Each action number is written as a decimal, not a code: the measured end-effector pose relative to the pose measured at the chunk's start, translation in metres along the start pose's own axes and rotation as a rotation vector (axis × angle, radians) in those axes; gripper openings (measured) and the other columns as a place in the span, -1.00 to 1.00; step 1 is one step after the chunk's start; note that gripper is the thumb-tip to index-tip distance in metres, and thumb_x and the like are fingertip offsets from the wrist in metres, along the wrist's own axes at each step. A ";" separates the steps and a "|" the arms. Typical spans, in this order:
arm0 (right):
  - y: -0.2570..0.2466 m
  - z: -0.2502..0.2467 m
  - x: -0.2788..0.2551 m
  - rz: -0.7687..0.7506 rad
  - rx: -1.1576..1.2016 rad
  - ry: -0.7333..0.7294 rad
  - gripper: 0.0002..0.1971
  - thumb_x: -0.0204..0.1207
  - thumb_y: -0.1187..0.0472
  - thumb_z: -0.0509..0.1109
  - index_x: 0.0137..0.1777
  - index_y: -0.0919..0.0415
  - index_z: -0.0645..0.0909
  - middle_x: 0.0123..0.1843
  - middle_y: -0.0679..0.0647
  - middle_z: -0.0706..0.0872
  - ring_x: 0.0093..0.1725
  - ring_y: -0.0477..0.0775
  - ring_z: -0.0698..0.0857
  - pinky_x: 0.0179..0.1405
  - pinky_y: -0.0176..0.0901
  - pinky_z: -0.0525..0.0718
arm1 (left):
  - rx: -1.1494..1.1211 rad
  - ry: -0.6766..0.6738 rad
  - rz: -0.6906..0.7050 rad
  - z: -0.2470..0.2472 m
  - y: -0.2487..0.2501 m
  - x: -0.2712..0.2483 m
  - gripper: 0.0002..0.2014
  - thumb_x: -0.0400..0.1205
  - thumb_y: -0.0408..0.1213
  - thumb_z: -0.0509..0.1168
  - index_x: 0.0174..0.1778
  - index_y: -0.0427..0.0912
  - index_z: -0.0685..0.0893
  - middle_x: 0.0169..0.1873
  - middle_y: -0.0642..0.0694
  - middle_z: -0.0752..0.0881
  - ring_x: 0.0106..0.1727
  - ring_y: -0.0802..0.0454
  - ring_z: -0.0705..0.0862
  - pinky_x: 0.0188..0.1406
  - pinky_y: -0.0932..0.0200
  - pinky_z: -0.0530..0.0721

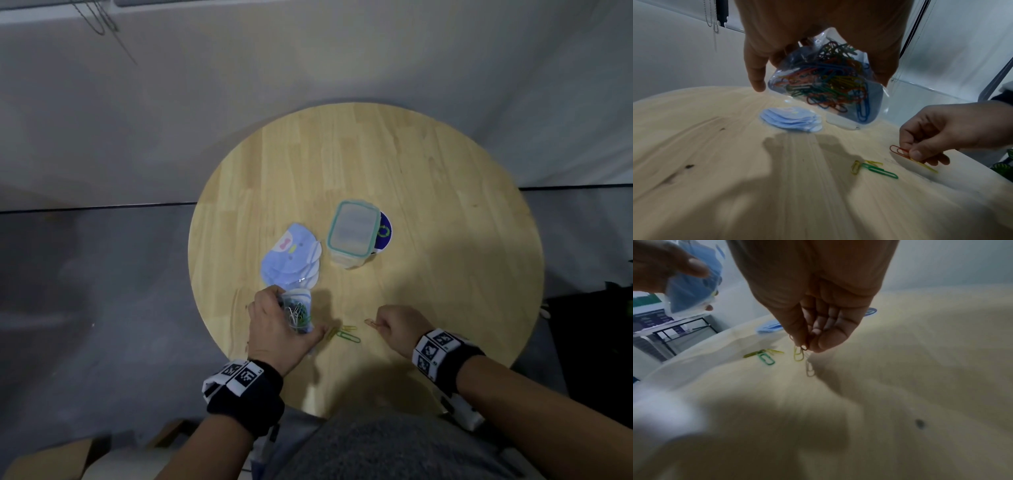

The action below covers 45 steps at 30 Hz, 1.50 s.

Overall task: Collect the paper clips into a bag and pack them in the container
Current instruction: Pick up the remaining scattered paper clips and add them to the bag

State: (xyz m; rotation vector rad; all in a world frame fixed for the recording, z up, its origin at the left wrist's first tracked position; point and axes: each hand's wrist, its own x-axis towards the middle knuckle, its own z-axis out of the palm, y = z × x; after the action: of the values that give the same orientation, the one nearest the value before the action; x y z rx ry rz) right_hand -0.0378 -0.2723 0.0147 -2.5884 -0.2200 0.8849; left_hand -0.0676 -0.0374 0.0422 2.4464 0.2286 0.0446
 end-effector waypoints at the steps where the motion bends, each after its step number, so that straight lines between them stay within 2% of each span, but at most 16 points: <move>1: -0.004 0.003 0.000 -0.025 0.008 0.001 -0.83 0.55 0.20 0.27 -0.02 0.27 0.64 -0.04 0.24 0.75 -0.03 0.24 0.68 -0.08 -0.09 0.58 | 0.000 -0.006 -0.003 0.001 0.001 -0.002 -0.14 0.07 0.29 0.40 0.14 -0.19 0.35 -0.01 -0.16 0.46 0.04 -0.12 0.44 0.03 -0.03 0.55; 5: -0.026 0.015 0.010 -0.121 -0.113 0.012 -0.82 0.52 0.22 0.24 0.00 0.20 0.64 -0.03 0.21 0.76 -0.02 0.30 0.70 -0.06 -0.03 0.61 | 0.008 -0.013 -0.005 0.004 0.004 -0.006 -0.12 0.07 0.31 0.39 0.14 -0.24 0.38 -0.02 -0.17 0.46 0.04 -0.14 0.45 0.01 0.01 0.52; 10: -0.041 0.024 0.027 -0.175 -0.317 -0.007 -0.82 0.50 0.30 0.26 0.08 0.24 0.55 0.09 0.20 0.62 0.08 0.31 0.65 -0.08 0.05 0.62 | 0.015 -0.011 -0.014 -0.001 0.000 -0.008 -0.13 0.07 0.30 0.40 0.13 -0.24 0.37 0.00 -0.17 0.47 0.05 -0.13 0.45 0.00 0.03 0.52; 12: -0.039 0.026 0.027 -0.184 -0.324 -0.010 -0.81 0.51 0.22 0.28 0.10 0.23 0.56 0.14 0.18 0.58 0.15 0.29 0.61 -0.03 0.06 0.62 | 0.022 -0.003 -0.013 -0.003 -0.003 -0.009 -0.14 0.07 0.29 0.40 0.12 -0.24 0.38 -0.01 -0.17 0.47 0.04 -0.15 0.47 0.01 0.01 0.53; 14: -0.038 0.027 0.025 -0.176 -0.309 -0.017 -0.71 0.53 0.04 0.30 0.13 0.21 0.55 0.19 0.16 0.56 0.22 0.26 0.58 0.05 0.08 0.62 | 0.037 0.005 -0.012 -0.005 -0.006 -0.010 -0.14 0.07 0.28 0.40 0.12 -0.27 0.40 -0.03 -0.17 0.47 0.03 -0.17 0.49 0.02 -0.01 0.53; 16: -0.040 0.026 0.024 -0.160 -0.316 -0.059 -0.64 0.53 -0.01 0.32 0.20 0.23 0.52 0.24 0.17 0.55 0.26 0.25 0.55 0.11 0.08 0.59 | 0.037 0.010 -0.017 -0.006 -0.007 -0.011 -0.13 0.07 0.27 0.40 0.11 -0.32 0.42 -0.04 -0.13 0.45 0.02 -0.16 0.49 0.04 0.01 0.51; 19: -0.048 0.027 0.022 -0.162 -0.360 -0.094 -0.71 0.54 0.15 0.33 0.20 0.28 0.53 0.21 0.21 0.58 0.22 0.30 0.61 0.08 0.08 0.61 | 0.037 0.002 -0.020 -0.005 -0.008 -0.013 -0.13 0.06 0.20 0.47 0.11 -0.33 0.42 -0.03 -0.07 0.41 0.04 -0.16 0.48 0.04 0.04 0.50; 21: -0.054 0.030 0.020 -0.160 -0.379 -0.097 -0.78 0.52 0.28 0.29 0.14 0.28 0.55 0.15 0.23 0.63 0.13 0.32 0.66 0.03 0.11 0.64 | 0.043 -0.001 -0.018 -0.004 -0.009 -0.013 -0.13 0.06 0.23 0.45 0.11 -0.33 0.42 -0.03 -0.11 0.43 0.03 -0.16 0.48 0.04 0.05 0.48; 24: -0.059 0.034 0.017 -0.118 -0.392 -0.117 -0.73 0.46 0.42 0.23 0.15 0.30 0.55 0.16 0.25 0.63 0.14 0.33 0.65 0.05 0.13 0.65 | 0.035 0.016 -0.016 -0.004 -0.009 -0.011 -0.13 0.06 0.27 0.40 0.10 -0.33 0.42 -0.05 -0.09 0.41 0.00 -0.16 0.49 0.01 0.04 0.49; 27: -0.059 0.037 0.014 -0.078 -0.415 -0.114 -0.67 0.43 0.42 0.26 0.21 0.29 0.51 0.22 0.24 0.58 0.21 0.30 0.60 0.08 0.15 0.65 | 0.020 0.031 -0.017 -0.006 -0.009 -0.011 -0.12 0.06 0.28 0.40 0.10 -0.32 0.43 -0.06 -0.05 0.39 0.00 -0.10 0.45 0.02 0.18 0.38; 29: -0.055 0.037 0.014 -0.085 -0.434 -0.110 -0.66 0.43 0.42 0.25 0.22 0.29 0.50 0.21 0.24 0.59 0.18 0.30 0.61 0.05 0.15 0.66 | 0.029 0.033 -0.017 -0.006 -0.010 -0.010 -0.12 0.05 0.23 0.49 0.11 -0.33 0.44 -0.05 -0.13 0.45 0.02 -0.12 0.46 0.00 0.28 0.30; 32: -0.044 0.031 0.011 -0.109 -0.421 -0.121 -0.71 0.41 0.42 0.26 0.14 0.26 0.52 0.10 0.22 0.66 0.05 0.29 0.67 -0.08 0.08 0.66 | 0.051 0.018 -0.026 -0.007 -0.013 -0.010 -0.13 0.03 0.07 0.64 0.11 -0.37 0.45 -0.03 -0.20 0.48 0.03 -0.20 0.50 0.02 0.21 0.37; 36: -0.047 0.026 0.009 -0.143 -0.330 -0.096 -0.83 0.45 0.32 0.30 0.03 0.18 0.55 0.00 0.18 0.71 -0.05 0.29 0.70 -0.13 0.01 0.64 | 0.041 0.021 -0.038 -0.007 -0.015 -0.014 -0.12 0.04 0.24 0.47 0.10 -0.33 0.43 -0.03 -0.16 0.46 0.02 -0.17 0.49 0.03 0.04 0.49; 39: -0.069 0.034 0.014 -0.185 -0.270 -0.112 -0.77 0.47 0.30 0.32 0.11 0.12 0.56 0.05 0.17 0.71 0.02 0.30 0.71 -0.04 0.04 0.67 | 0.024 0.025 -0.037 -0.007 -0.014 -0.016 -0.12 0.05 0.29 0.39 0.10 -0.31 0.41 -0.03 -0.04 0.38 0.03 -0.15 0.47 0.01 0.13 0.43; 41: -0.078 0.039 0.017 -0.214 -0.277 -0.132 -0.76 0.50 0.29 0.29 0.15 0.12 0.55 0.09 0.18 0.70 0.05 0.31 0.70 0.01 0.10 0.69 | 0.019 0.025 -0.032 -0.007 -0.013 -0.016 -0.11 0.05 0.29 0.40 0.10 -0.32 0.42 -0.04 -0.03 0.38 0.02 -0.15 0.47 -0.01 0.20 0.38; 45: -0.082 0.041 0.016 -0.251 -0.336 -0.144 -0.67 0.53 0.35 0.19 0.28 0.19 0.50 0.17 0.22 0.64 0.17 0.31 0.65 0.11 0.14 0.65 | 0.020 0.030 -0.043 -0.010 -0.013 -0.017 -0.10 0.05 0.31 0.40 0.10 -0.32 0.42 -0.03 -0.13 0.45 0.02 -0.14 0.47 -0.01 0.09 0.46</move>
State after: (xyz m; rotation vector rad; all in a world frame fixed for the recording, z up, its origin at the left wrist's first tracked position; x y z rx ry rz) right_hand -0.0518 -0.1804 0.0099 -2.7120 -0.7776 1.0119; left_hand -0.0878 -0.0241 0.0420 2.4606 0.2966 0.0607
